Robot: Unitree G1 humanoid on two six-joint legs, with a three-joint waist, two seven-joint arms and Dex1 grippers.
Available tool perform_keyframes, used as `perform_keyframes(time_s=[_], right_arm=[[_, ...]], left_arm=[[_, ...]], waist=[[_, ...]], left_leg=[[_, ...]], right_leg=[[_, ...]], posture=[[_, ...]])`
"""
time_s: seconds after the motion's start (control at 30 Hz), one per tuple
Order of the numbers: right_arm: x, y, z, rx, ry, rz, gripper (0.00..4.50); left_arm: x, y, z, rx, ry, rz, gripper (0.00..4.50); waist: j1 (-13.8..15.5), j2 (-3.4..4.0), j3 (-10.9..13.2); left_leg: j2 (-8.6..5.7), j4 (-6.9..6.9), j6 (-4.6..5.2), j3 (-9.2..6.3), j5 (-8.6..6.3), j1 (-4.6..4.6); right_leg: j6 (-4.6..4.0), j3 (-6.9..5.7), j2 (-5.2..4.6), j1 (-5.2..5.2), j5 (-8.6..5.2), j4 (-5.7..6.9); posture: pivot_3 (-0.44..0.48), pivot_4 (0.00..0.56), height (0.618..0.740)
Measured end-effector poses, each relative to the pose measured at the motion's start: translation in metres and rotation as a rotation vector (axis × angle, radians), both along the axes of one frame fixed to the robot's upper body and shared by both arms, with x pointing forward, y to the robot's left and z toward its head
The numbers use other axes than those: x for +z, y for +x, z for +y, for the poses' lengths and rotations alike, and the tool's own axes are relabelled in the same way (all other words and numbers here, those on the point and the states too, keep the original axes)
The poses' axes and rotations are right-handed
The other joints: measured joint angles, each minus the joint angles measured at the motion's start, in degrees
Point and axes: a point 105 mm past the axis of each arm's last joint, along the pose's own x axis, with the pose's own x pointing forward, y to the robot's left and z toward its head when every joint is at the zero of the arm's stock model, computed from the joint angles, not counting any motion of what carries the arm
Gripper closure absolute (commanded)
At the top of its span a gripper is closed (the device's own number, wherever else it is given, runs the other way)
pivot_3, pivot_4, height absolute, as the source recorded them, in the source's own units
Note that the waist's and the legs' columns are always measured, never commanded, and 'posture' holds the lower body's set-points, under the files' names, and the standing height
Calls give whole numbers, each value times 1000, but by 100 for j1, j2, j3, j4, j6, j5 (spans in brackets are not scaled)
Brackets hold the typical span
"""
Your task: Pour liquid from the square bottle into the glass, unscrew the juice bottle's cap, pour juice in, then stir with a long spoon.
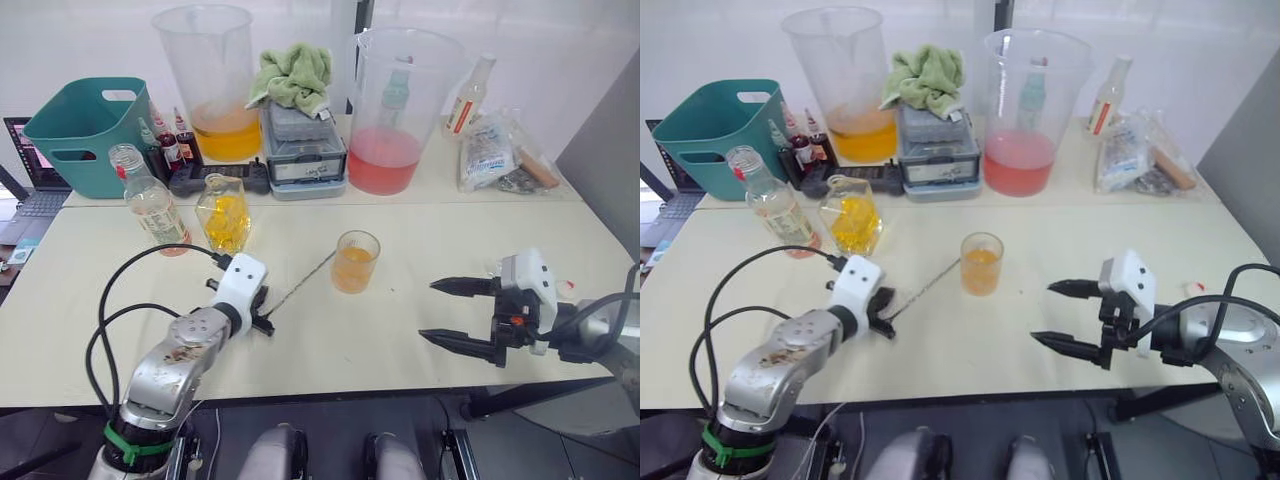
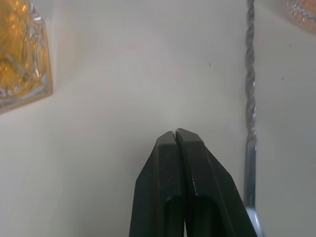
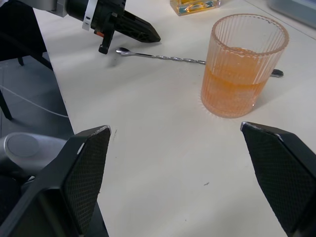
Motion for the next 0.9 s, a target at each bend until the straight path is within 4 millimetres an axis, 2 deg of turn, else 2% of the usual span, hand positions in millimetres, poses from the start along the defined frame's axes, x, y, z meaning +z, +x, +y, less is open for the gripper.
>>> perform_keyframes(time_s=[0.1, 0.17, 0.27, 0.37, 0.47, 0.6, 0.77, 0.9], right_arm=[[-1, 2, 1, 0, 10, -5, 0], [-2, 3, 1, 0, 14, -4, 0], [-4, 3, 3, 8, 14, 1, 0], [-4, 6, 4, 5, 21, -6, 0], [-3, 7, 4, 2, 25, -9, 0], [-4, 8, 4, -13, 29, -14, 0], [-5, 7, 4, -24, 27, -16, 0], [-7, 5, 4, -33, 24, -9, 0]], left_arm=[[-1, -11, 21, -18, 19, 15, 4460], [0, -16, 26, -34, -3, 16, 4460], [1, -19, 21, -74, -43, 21, 4460], [19, -13, 5, -149, -111, -35, 4460], [36, -7, -3, -192, -129, -89, 3618], [35, 2, -22, -270, -132, -51, 2342], [11, 14, -43, -329, -107, 46, 2342], [1, 13, -55, -382, -82, 72, 2342]], waist=[[7, 1, 0], [29, 1, 1], [77, 1, 1], [123, 1, 1], [110, 1, 1], [126, 1, 1], [112, 0, 1], [97, 0, 1]], left_leg=[[0, -1, -2, -3, -1, 0], [-1, 0, -4, -6, -2, 0], [-5, 1, -5, -6, -1, 0], [-6, 2, -8, -6, 0, 0], [-7, 2, -7, -1, 0, 1], [-10, 2, -7, 1, 3, 0], [-8, 2, -4, 8, 3, -1], [-6, 1, -3, 9, 3, -2]], right_leg=[[0, -3, -2, -10, 0, -3], [1, -5, -5, -11, -1, -10], [1, -5, -8, -10, -1, -12], [1, -5, -7, -9, 0, -10], [2, -2, -4, -2, 0, -6], [2, -5, 3, 7, 0, 2], [2, -3, 8, 8, 0, 0], [2, -2, 7, 6, 0, -1]], posture=[[0, 150, 740], [0, 150, 740], [0, 150, 740], [0, 150, 740], [0, 150, 740], [0, 150, 740], [0, 150, 740], [0, 150, 740]])
